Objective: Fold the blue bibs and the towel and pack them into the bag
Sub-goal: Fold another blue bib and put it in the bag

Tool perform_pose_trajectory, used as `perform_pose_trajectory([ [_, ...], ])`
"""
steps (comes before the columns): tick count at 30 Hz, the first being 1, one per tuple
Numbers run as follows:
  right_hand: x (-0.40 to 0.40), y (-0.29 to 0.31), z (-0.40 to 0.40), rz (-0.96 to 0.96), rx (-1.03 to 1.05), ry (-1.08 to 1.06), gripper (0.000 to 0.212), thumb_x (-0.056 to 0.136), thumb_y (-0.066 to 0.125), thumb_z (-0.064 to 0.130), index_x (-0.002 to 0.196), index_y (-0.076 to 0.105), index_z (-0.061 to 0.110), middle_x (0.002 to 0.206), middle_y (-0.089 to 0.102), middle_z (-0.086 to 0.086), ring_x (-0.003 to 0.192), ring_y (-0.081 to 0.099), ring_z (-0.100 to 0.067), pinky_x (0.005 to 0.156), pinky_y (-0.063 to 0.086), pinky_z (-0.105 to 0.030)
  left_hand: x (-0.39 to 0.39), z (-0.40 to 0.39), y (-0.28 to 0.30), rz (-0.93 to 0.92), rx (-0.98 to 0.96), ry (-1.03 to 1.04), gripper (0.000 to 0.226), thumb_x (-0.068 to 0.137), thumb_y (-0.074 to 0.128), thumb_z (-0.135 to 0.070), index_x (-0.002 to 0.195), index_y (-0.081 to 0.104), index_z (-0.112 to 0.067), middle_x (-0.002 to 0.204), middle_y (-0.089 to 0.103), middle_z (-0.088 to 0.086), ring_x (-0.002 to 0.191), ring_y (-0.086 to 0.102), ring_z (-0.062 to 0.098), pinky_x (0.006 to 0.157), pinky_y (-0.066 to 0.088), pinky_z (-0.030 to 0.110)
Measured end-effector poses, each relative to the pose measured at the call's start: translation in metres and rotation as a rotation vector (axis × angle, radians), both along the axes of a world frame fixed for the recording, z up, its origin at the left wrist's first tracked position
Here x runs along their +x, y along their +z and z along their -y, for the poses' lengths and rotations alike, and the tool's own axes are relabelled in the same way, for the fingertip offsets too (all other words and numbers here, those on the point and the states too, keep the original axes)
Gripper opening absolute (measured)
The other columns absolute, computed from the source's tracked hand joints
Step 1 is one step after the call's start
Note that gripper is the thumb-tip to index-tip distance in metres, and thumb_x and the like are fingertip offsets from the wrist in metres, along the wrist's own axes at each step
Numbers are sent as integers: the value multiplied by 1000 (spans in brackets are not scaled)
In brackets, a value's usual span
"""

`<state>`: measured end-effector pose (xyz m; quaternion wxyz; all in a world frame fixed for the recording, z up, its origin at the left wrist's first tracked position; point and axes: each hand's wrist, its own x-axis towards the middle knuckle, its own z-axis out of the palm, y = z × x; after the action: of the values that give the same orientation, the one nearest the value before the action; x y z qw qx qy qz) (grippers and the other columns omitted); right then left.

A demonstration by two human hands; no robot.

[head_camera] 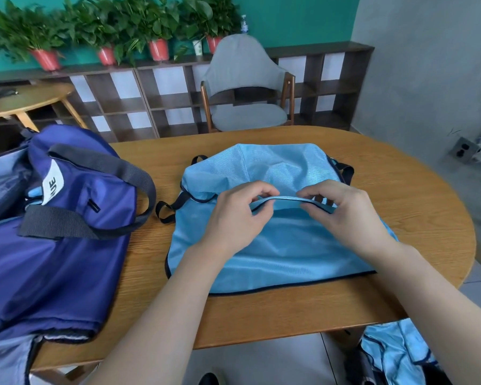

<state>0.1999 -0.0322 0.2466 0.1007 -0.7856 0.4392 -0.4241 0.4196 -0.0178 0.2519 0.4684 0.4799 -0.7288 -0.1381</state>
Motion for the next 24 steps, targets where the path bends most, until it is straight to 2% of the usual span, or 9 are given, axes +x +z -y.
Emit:
perform_pose_trajectory([
  [3,-4,-1,0,-33,55,-34,48,82,70,-7,121,68,21,99,67,12,91,57,-5,79,38,-6,0,-1,0,-63,-6,14,19,88,72,-4,100,76,-17,90,70,-24,90,67,-5,84,46,9],
  [6,-3,-4,-3,-89,88,-39,59,83,65,-7,133,58,23,104,60,14,97,54,2,84,35,-4,-2,-2,1,-100,19,13,13,92,71,-11,102,76,-19,83,71,-15,82,68,7,76,51,19],
  [10,-1,2,-7,81,50,-45,38,91,63,-2,124,65,18,102,68,12,102,61,8,92,39,-4,-3,-2,3,-124,54,-9,10,97,69,-19,104,76,-19,90,73,-14,86,69,10,79,53,26],
  [14,-5,6,-7,129,43,-42,15,93,71,14,107,76,15,102,70,20,101,62,12,89,42,-4,-1,1,2,-136,101,-29,13,91,76,-23,105,76,-22,82,72,-10,78,67,8,72,49,19],
  [17,-3,6,-8,138,70,-15,7,89,74,21,95,76,17,88,71,23,91,64,9,82,41,-3,-5,2,-1,-87,127,-44,22,82,85,-28,102,77,-25,74,65,-14,68,59,4,68,43,14],
  [19,0,6,-9,152,69,2,5,87,76,24,89,72,20,90,70,20,85,65,4,78,42,-4,-7,3,-3,-3,106,-45,30,75,89,-35,102,77,-29,73,61,-17,67,55,-1,67,41,16],
  [21,0,5,-7,174,79,15,9,85,78,25,87,72,18,86,70,15,82,65,-1,75,44,-7,-10,4,-6,63,45,-44,30,74,89,-38,101,76,-31,73,60,-18,67,55,-6,67,44,20],
  [24,-2,5,-5,119,50,66,12,81,82,23,90,76,17,84,71,10,82,66,-8,77,50,-17,-13,4,-10,64,-66,-38,16,81,82,-29,97,76,-30,79,68,-11,73,63,4,67,55,34],
])
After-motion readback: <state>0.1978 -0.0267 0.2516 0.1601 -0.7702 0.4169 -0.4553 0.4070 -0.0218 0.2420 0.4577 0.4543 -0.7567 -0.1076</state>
